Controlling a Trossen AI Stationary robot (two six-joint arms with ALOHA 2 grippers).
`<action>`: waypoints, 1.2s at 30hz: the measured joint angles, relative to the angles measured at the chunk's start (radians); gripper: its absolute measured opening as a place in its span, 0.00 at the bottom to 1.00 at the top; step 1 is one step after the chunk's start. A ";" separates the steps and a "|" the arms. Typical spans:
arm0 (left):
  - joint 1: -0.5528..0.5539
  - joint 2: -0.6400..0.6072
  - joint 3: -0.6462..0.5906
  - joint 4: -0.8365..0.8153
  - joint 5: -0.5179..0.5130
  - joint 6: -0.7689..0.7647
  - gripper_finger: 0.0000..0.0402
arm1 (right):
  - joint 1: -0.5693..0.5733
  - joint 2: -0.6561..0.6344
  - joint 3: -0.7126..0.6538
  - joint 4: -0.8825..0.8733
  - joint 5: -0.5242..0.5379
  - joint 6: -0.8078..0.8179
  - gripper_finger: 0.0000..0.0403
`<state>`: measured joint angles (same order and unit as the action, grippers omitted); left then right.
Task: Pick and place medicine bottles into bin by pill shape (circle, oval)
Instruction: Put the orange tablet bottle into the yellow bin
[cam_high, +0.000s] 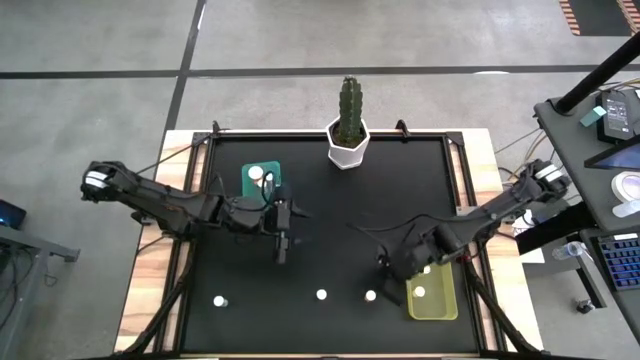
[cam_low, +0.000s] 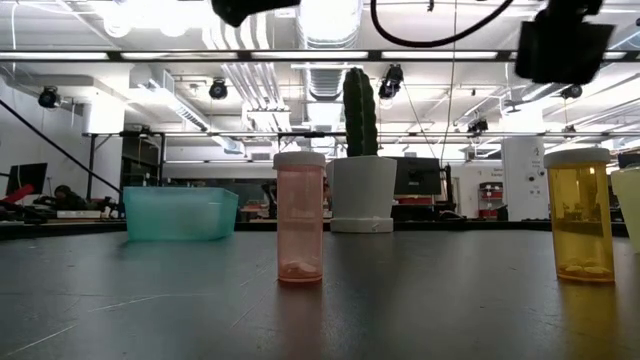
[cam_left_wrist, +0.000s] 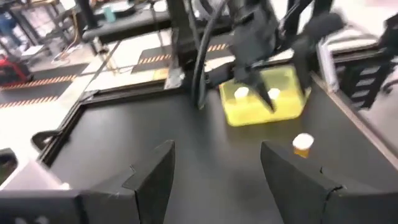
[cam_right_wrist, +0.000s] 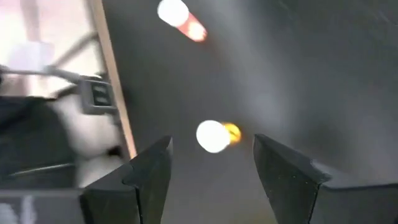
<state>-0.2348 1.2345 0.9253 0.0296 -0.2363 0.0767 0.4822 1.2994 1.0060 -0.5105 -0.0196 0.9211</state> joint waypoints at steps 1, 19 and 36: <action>-0.012 0.006 0.000 0.012 0.000 -0.009 0.55 | 0.019 0.023 0.031 -0.052 0.025 0.028 0.53; -0.281 0.084 0.002 0.129 -0.073 -0.098 0.55 | 0.264 0.335 0.499 -0.679 0.177 0.560 0.53; -0.338 0.075 0.002 -0.097 -0.255 -0.018 0.55 | 0.250 0.367 0.637 -0.704 0.143 0.885 0.53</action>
<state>-0.5727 1.3094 0.9268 -0.0674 -0.4909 0.0588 0.7325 1.6659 1.6428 -1.2149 0.1235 1.8062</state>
